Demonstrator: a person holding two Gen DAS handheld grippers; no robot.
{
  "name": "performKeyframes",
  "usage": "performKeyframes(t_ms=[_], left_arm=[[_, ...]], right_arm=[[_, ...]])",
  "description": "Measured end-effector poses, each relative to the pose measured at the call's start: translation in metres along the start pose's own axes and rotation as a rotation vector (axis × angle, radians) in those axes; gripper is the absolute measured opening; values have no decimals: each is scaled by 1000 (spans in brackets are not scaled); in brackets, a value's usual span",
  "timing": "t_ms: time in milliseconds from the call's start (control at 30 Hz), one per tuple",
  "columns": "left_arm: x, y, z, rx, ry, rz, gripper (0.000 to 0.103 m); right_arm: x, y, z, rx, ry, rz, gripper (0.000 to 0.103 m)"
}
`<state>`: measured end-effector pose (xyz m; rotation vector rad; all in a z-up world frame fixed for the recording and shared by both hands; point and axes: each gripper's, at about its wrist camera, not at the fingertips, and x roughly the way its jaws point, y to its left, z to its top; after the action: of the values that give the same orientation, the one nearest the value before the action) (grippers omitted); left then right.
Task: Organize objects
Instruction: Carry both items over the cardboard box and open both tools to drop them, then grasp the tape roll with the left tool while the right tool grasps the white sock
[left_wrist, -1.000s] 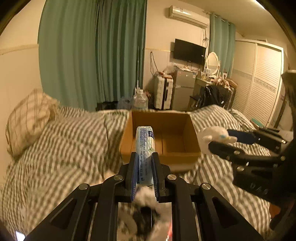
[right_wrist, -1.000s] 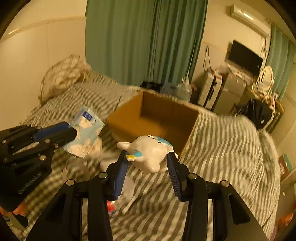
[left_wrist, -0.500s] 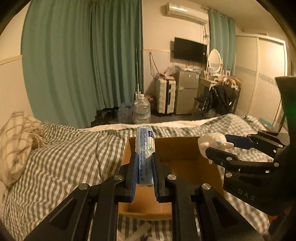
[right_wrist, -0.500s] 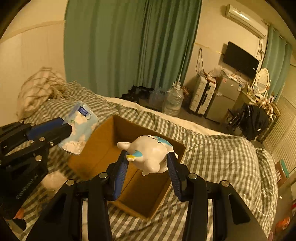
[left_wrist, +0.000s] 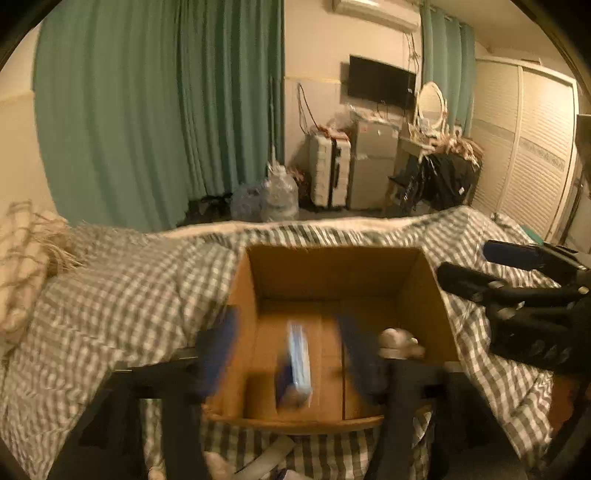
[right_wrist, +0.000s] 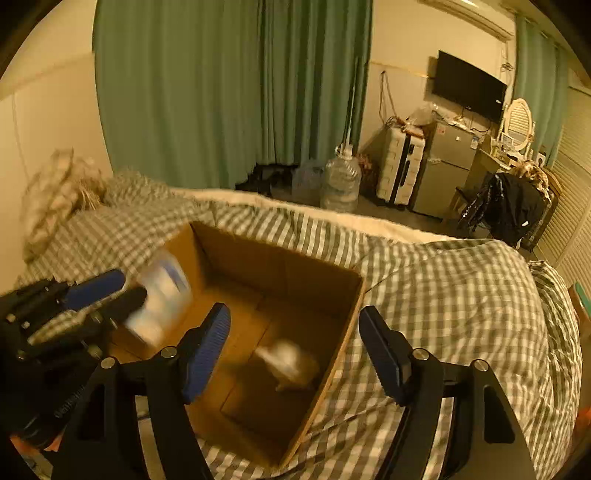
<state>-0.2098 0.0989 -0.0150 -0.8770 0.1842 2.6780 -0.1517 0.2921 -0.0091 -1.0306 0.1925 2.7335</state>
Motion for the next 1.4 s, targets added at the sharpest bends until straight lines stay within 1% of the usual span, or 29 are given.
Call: performKeyframes(t_ms=[33, 100, 133, 167, 233, 300, 433, 500, 567, 667, 800, 900, 967, 1067, 1133, 1233, 1300, 1400], left_arm=[[-11, 1, 1, 0, -20, 10, 78], [-37, 5, 4, 1, -47, 7, 80], [-48, 8, 5, -1, -54, 8, 85], [-62, 10, 5, -3, -66, 14, 93], [-87, 15, 4, -8, -95, 24, 100], [-114, 20, 1, -7, -117, 26, 102], [-153, 23, -14, 8, -132, 40, 103], [-169, 27, -25, 12, -135, 54, 103], [-181, 29, -37, 15, -130, 61, 103], [-188, 34, -56, 5, -115, 74, 103], [-185, 46, -88, -27, -95, 102, 103], [-171, 53, -112, -70, -62, 106, 103], [-158, 58, -131, -97, -26, 115, 103], [-134, 58, -154, -91, 49, 128, 103], [-118, 54, -167, -81, 95, 123, 103], [-99, 50, -180, -57, 160, 130, 103], [-87, 49, -187, -51, 218, 136, 103], [-72, 52, -195, -63, 282, 133, 103]], right_arm=[[-12, -2, 1, 3, -12, -6, 73], [-40, -3, 1, -3, -43, -25, 78], [-52, -2, 1, -9, -52, -32, 79], [-66, 1, 1, -18, -63, -39, 81], [-92, 7, 0, -32, -87, -47, 84], [-120, 13, -4, -50, -114, -53, 91], [-165, 32, -16, -85, -142, -59, 92], [-180, 45, -25, -103, -151, -55, 93], [-193, 55, -37, -116, -160, -48, 94], [-205, 67, -56, -121, -168, -44, 95], [-201, 82, -85, -107, -157, -69, 95], [-187, 92, -106, -114, -128, -44, 95], [-170, 98, -121, -120, -99, -36, 95], [-141, 103, -138, -137, -36, -34, 95], [-123, 105, -149, -139, 5, -34, 95], [-103, 101, -161, -128, 61, -24, 95], [-95, 97, -166, -121, 84, -17, 95], [-90, 94, -167, -111, 97, -8, 95]])
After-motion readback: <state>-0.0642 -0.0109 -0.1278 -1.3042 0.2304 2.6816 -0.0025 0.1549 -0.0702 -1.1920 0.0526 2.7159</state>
